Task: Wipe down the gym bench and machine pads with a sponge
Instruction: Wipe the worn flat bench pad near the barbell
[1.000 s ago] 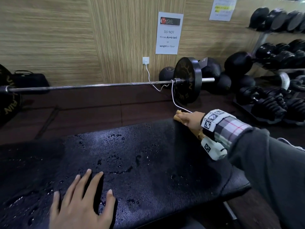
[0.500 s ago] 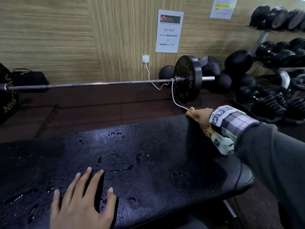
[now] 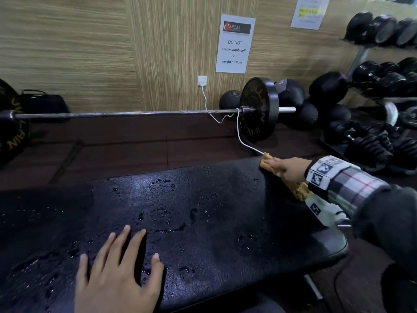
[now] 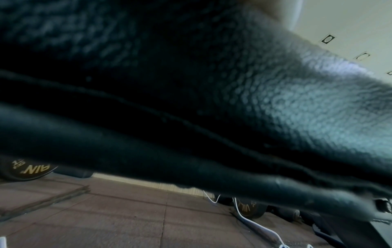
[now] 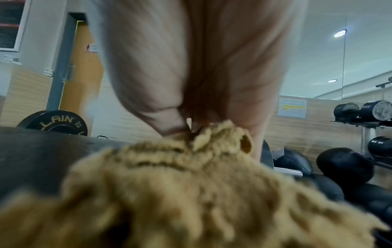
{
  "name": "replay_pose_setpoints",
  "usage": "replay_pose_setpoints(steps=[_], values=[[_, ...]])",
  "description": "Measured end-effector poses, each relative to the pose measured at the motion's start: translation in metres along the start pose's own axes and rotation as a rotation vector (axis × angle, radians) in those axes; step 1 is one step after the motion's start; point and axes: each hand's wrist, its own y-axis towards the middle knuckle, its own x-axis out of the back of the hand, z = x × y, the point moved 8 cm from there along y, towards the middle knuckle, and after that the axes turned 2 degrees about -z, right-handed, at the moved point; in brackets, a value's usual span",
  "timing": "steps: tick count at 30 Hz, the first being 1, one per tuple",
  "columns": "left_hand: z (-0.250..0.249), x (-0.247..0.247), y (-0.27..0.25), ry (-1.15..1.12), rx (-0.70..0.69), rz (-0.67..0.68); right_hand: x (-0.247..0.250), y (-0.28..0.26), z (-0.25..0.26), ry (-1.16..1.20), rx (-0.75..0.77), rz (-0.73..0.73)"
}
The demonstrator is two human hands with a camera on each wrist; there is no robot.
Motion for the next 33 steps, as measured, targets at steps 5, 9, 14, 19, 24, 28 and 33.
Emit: replay_pose_setpoints(steps=[5, 9, 14, 19, 24, 28, 33], values=[[-0.001, 0.002, 0.0, 0.011, -0.01, -0.007, 0.022, 0.024, 0.051, -0.097, 0.076, -0.065], [0.001, 0.001, 0.0, 0.008, -0.006, -0.002, 0.019, 0.026, 0.099, -0.121, 0.238, -0.058], [0.002, 0.0, -0.001, 0.007, -0.006, 0.011, -0.009, -0.005, 0.103, -0.098, 0.451, 0.024], [0.0, 0.002, 0.0, 0.001, -0.014, -0.014, -0.006, -0.014, 0.05, -0.025, 0.317, 0.087], [0.001, 0.001, 0.0, -0.001, -0.006, -0.005, 0.017, 0.015, 0.051, -0.067, 0.142, 0.018], [0.002, 0.0, -0.001, 0.001, -0.012, -0.015, 0.023, 0.026, 0.094, -0.131, 0.238, -0.017], [0.003, 0.0, -0.002, -0.003, -0.009, -0.024, 0.0, 0.0, 0.118, -0.145, 0.434, 0.015]])
